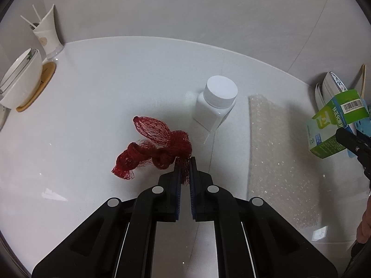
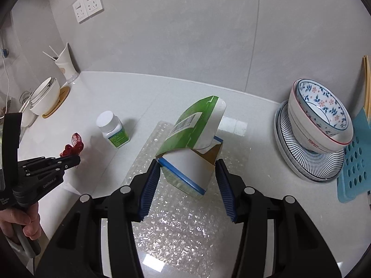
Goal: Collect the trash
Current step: 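Lift the red mesh bag and green carton off the counter with both tools, then carry both held items down over the wastebasket with both tools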
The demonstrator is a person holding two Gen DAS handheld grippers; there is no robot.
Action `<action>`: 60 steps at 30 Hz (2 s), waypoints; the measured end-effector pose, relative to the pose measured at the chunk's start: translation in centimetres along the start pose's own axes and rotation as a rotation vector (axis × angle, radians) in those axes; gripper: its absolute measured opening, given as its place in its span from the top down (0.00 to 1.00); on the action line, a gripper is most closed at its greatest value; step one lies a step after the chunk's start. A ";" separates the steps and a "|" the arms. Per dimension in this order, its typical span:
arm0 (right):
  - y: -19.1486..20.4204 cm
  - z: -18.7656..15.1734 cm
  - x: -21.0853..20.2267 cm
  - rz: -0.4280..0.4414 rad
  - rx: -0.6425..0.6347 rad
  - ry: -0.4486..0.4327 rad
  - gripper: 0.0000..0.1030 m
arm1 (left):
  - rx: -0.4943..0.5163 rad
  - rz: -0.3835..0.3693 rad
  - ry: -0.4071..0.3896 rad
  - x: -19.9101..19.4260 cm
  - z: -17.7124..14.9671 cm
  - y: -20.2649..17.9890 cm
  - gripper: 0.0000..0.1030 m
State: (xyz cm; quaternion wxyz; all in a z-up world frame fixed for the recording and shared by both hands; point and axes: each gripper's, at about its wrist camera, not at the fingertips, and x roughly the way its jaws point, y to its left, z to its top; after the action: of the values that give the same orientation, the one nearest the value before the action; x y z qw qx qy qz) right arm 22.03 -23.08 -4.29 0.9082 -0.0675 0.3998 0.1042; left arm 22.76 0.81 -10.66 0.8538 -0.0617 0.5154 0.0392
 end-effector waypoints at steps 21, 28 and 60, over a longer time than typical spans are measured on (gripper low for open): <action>2.5 -3.5 -5.8 -0.007 0.002 -0.033 0.54 | 0.025 -0.030 -0.048 -6.9 -4.5 -0.9 0.94; 3.5 -5.1 -7.4 -0.009 0.003 -0.037 0.54 | 0.032 -0.042 -0.054 -8.6 -6.1 -0.6 0.94; 8.1 -14.0 -13.7 -0.027 0.034 -0.063 0.54 | 0.093 -0.110 -0.082 -15.2 -15.6 0.0 0.94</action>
State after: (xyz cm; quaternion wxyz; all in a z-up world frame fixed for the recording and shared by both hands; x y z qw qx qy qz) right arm 1.07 -19.99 -3.92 0.9227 -0.0541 0.3715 0.0874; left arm 2.05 -1.54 -4.36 0.8771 -0.0488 0.4769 -0.0293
